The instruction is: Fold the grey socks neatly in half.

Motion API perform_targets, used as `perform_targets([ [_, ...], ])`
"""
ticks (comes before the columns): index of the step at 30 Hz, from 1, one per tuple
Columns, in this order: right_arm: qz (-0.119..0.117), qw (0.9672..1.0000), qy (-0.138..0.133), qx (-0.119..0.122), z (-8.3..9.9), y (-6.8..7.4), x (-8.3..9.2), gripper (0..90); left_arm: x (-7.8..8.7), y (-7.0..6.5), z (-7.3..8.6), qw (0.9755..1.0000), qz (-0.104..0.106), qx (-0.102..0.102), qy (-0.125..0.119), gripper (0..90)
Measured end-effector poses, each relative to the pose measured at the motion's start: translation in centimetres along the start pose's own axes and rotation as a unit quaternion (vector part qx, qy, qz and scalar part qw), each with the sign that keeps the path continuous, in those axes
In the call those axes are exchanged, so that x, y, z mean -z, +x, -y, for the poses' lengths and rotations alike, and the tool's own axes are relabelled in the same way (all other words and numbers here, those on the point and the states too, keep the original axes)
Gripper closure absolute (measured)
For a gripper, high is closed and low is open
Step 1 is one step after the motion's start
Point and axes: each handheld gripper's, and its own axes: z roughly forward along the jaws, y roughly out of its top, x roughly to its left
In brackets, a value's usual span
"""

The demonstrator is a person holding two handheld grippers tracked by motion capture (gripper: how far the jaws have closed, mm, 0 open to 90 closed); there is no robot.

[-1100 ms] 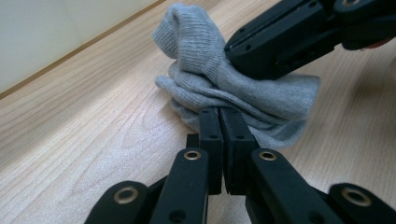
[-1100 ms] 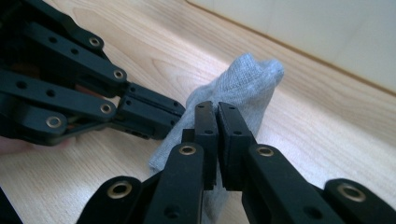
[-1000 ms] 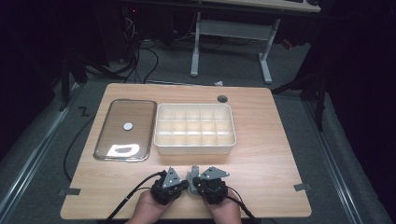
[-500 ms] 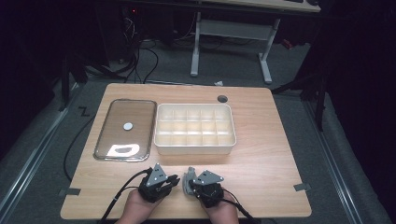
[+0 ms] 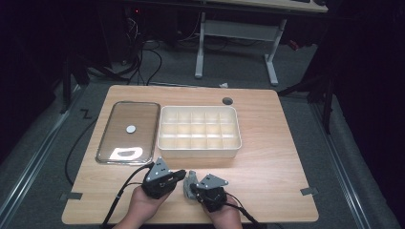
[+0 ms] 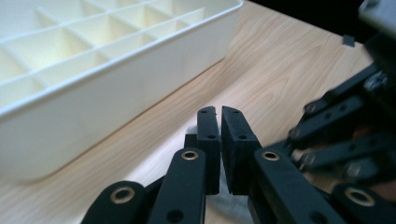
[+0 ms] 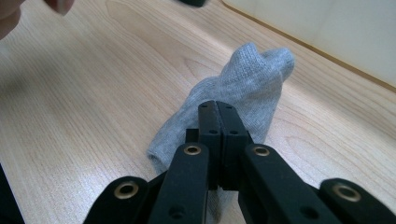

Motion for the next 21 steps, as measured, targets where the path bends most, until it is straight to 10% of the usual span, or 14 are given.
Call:
perform_targets([
  [8,-0.005,0.9999,-0.009,0.003,0.2,-0.1,0.0,90.0,-3.3,-1.4,-1.6,0.9992,0.026,-0.013,0.029,86.4],
  [21,-0.005,0.9997,-0.022,0.007,0.6,-0.1,0.0,90.0,-3.4,1.1,2.9,0.9987,0.009,0.028,0.042,90.0],
])
